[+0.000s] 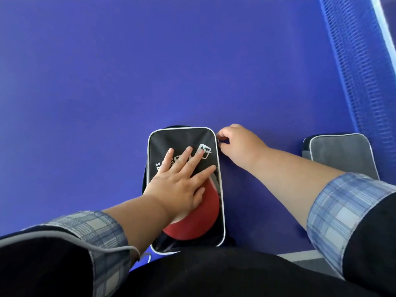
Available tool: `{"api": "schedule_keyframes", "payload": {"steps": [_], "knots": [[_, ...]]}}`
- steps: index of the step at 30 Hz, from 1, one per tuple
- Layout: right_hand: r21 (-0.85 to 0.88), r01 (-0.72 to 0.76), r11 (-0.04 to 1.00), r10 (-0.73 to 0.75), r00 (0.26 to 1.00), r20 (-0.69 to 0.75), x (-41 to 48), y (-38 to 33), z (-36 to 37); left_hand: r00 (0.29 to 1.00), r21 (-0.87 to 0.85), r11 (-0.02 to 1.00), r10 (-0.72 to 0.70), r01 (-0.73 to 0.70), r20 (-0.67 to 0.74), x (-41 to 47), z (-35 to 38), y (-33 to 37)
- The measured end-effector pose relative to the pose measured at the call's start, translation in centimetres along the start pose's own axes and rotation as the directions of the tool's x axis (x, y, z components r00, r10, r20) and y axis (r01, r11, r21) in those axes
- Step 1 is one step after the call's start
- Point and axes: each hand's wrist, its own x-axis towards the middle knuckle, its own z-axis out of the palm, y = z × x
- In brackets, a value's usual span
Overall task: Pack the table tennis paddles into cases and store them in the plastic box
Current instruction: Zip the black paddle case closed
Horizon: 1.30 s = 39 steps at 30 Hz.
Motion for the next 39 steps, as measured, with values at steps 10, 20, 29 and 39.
{"api": "schedule_keyframes", "payload": {"steps": [10, 20, 29, 39], "knots": [[-0.279, 0.155, 0.948, -0.136, 0.987, 0.087, 1.1, 1.1, -2.2, 1.0, -0.016, 1.0, 0.006, -0.006, -0.021, -0.1, 0.2, -0.4], [0.124, -0.07, 0.99, 0.037, 0.967, 0.253, 1.3, 0.5, -2.0, 1.0, -0.055, 0.998, 0.005, -0.005, -0.005, 0.0, -0.1, -0.5], [-0.137, 0.032, 0.99, -0.013, 0.991, 0.133, 1.6, 0.4, -1.8, 0.999, -0.074, 0.997, 0.016, -0.018, -0.03, 0.0, 0.2, -0.6], [-0.539, 0.363, 0.76, -0.362, 0.925, 0.112, 6.5, -5.5, -2.9, 0.998, -0.124, 0.991, 0.051, -0.054, -0.033, -0.1, 0.2, -0.7]]}}
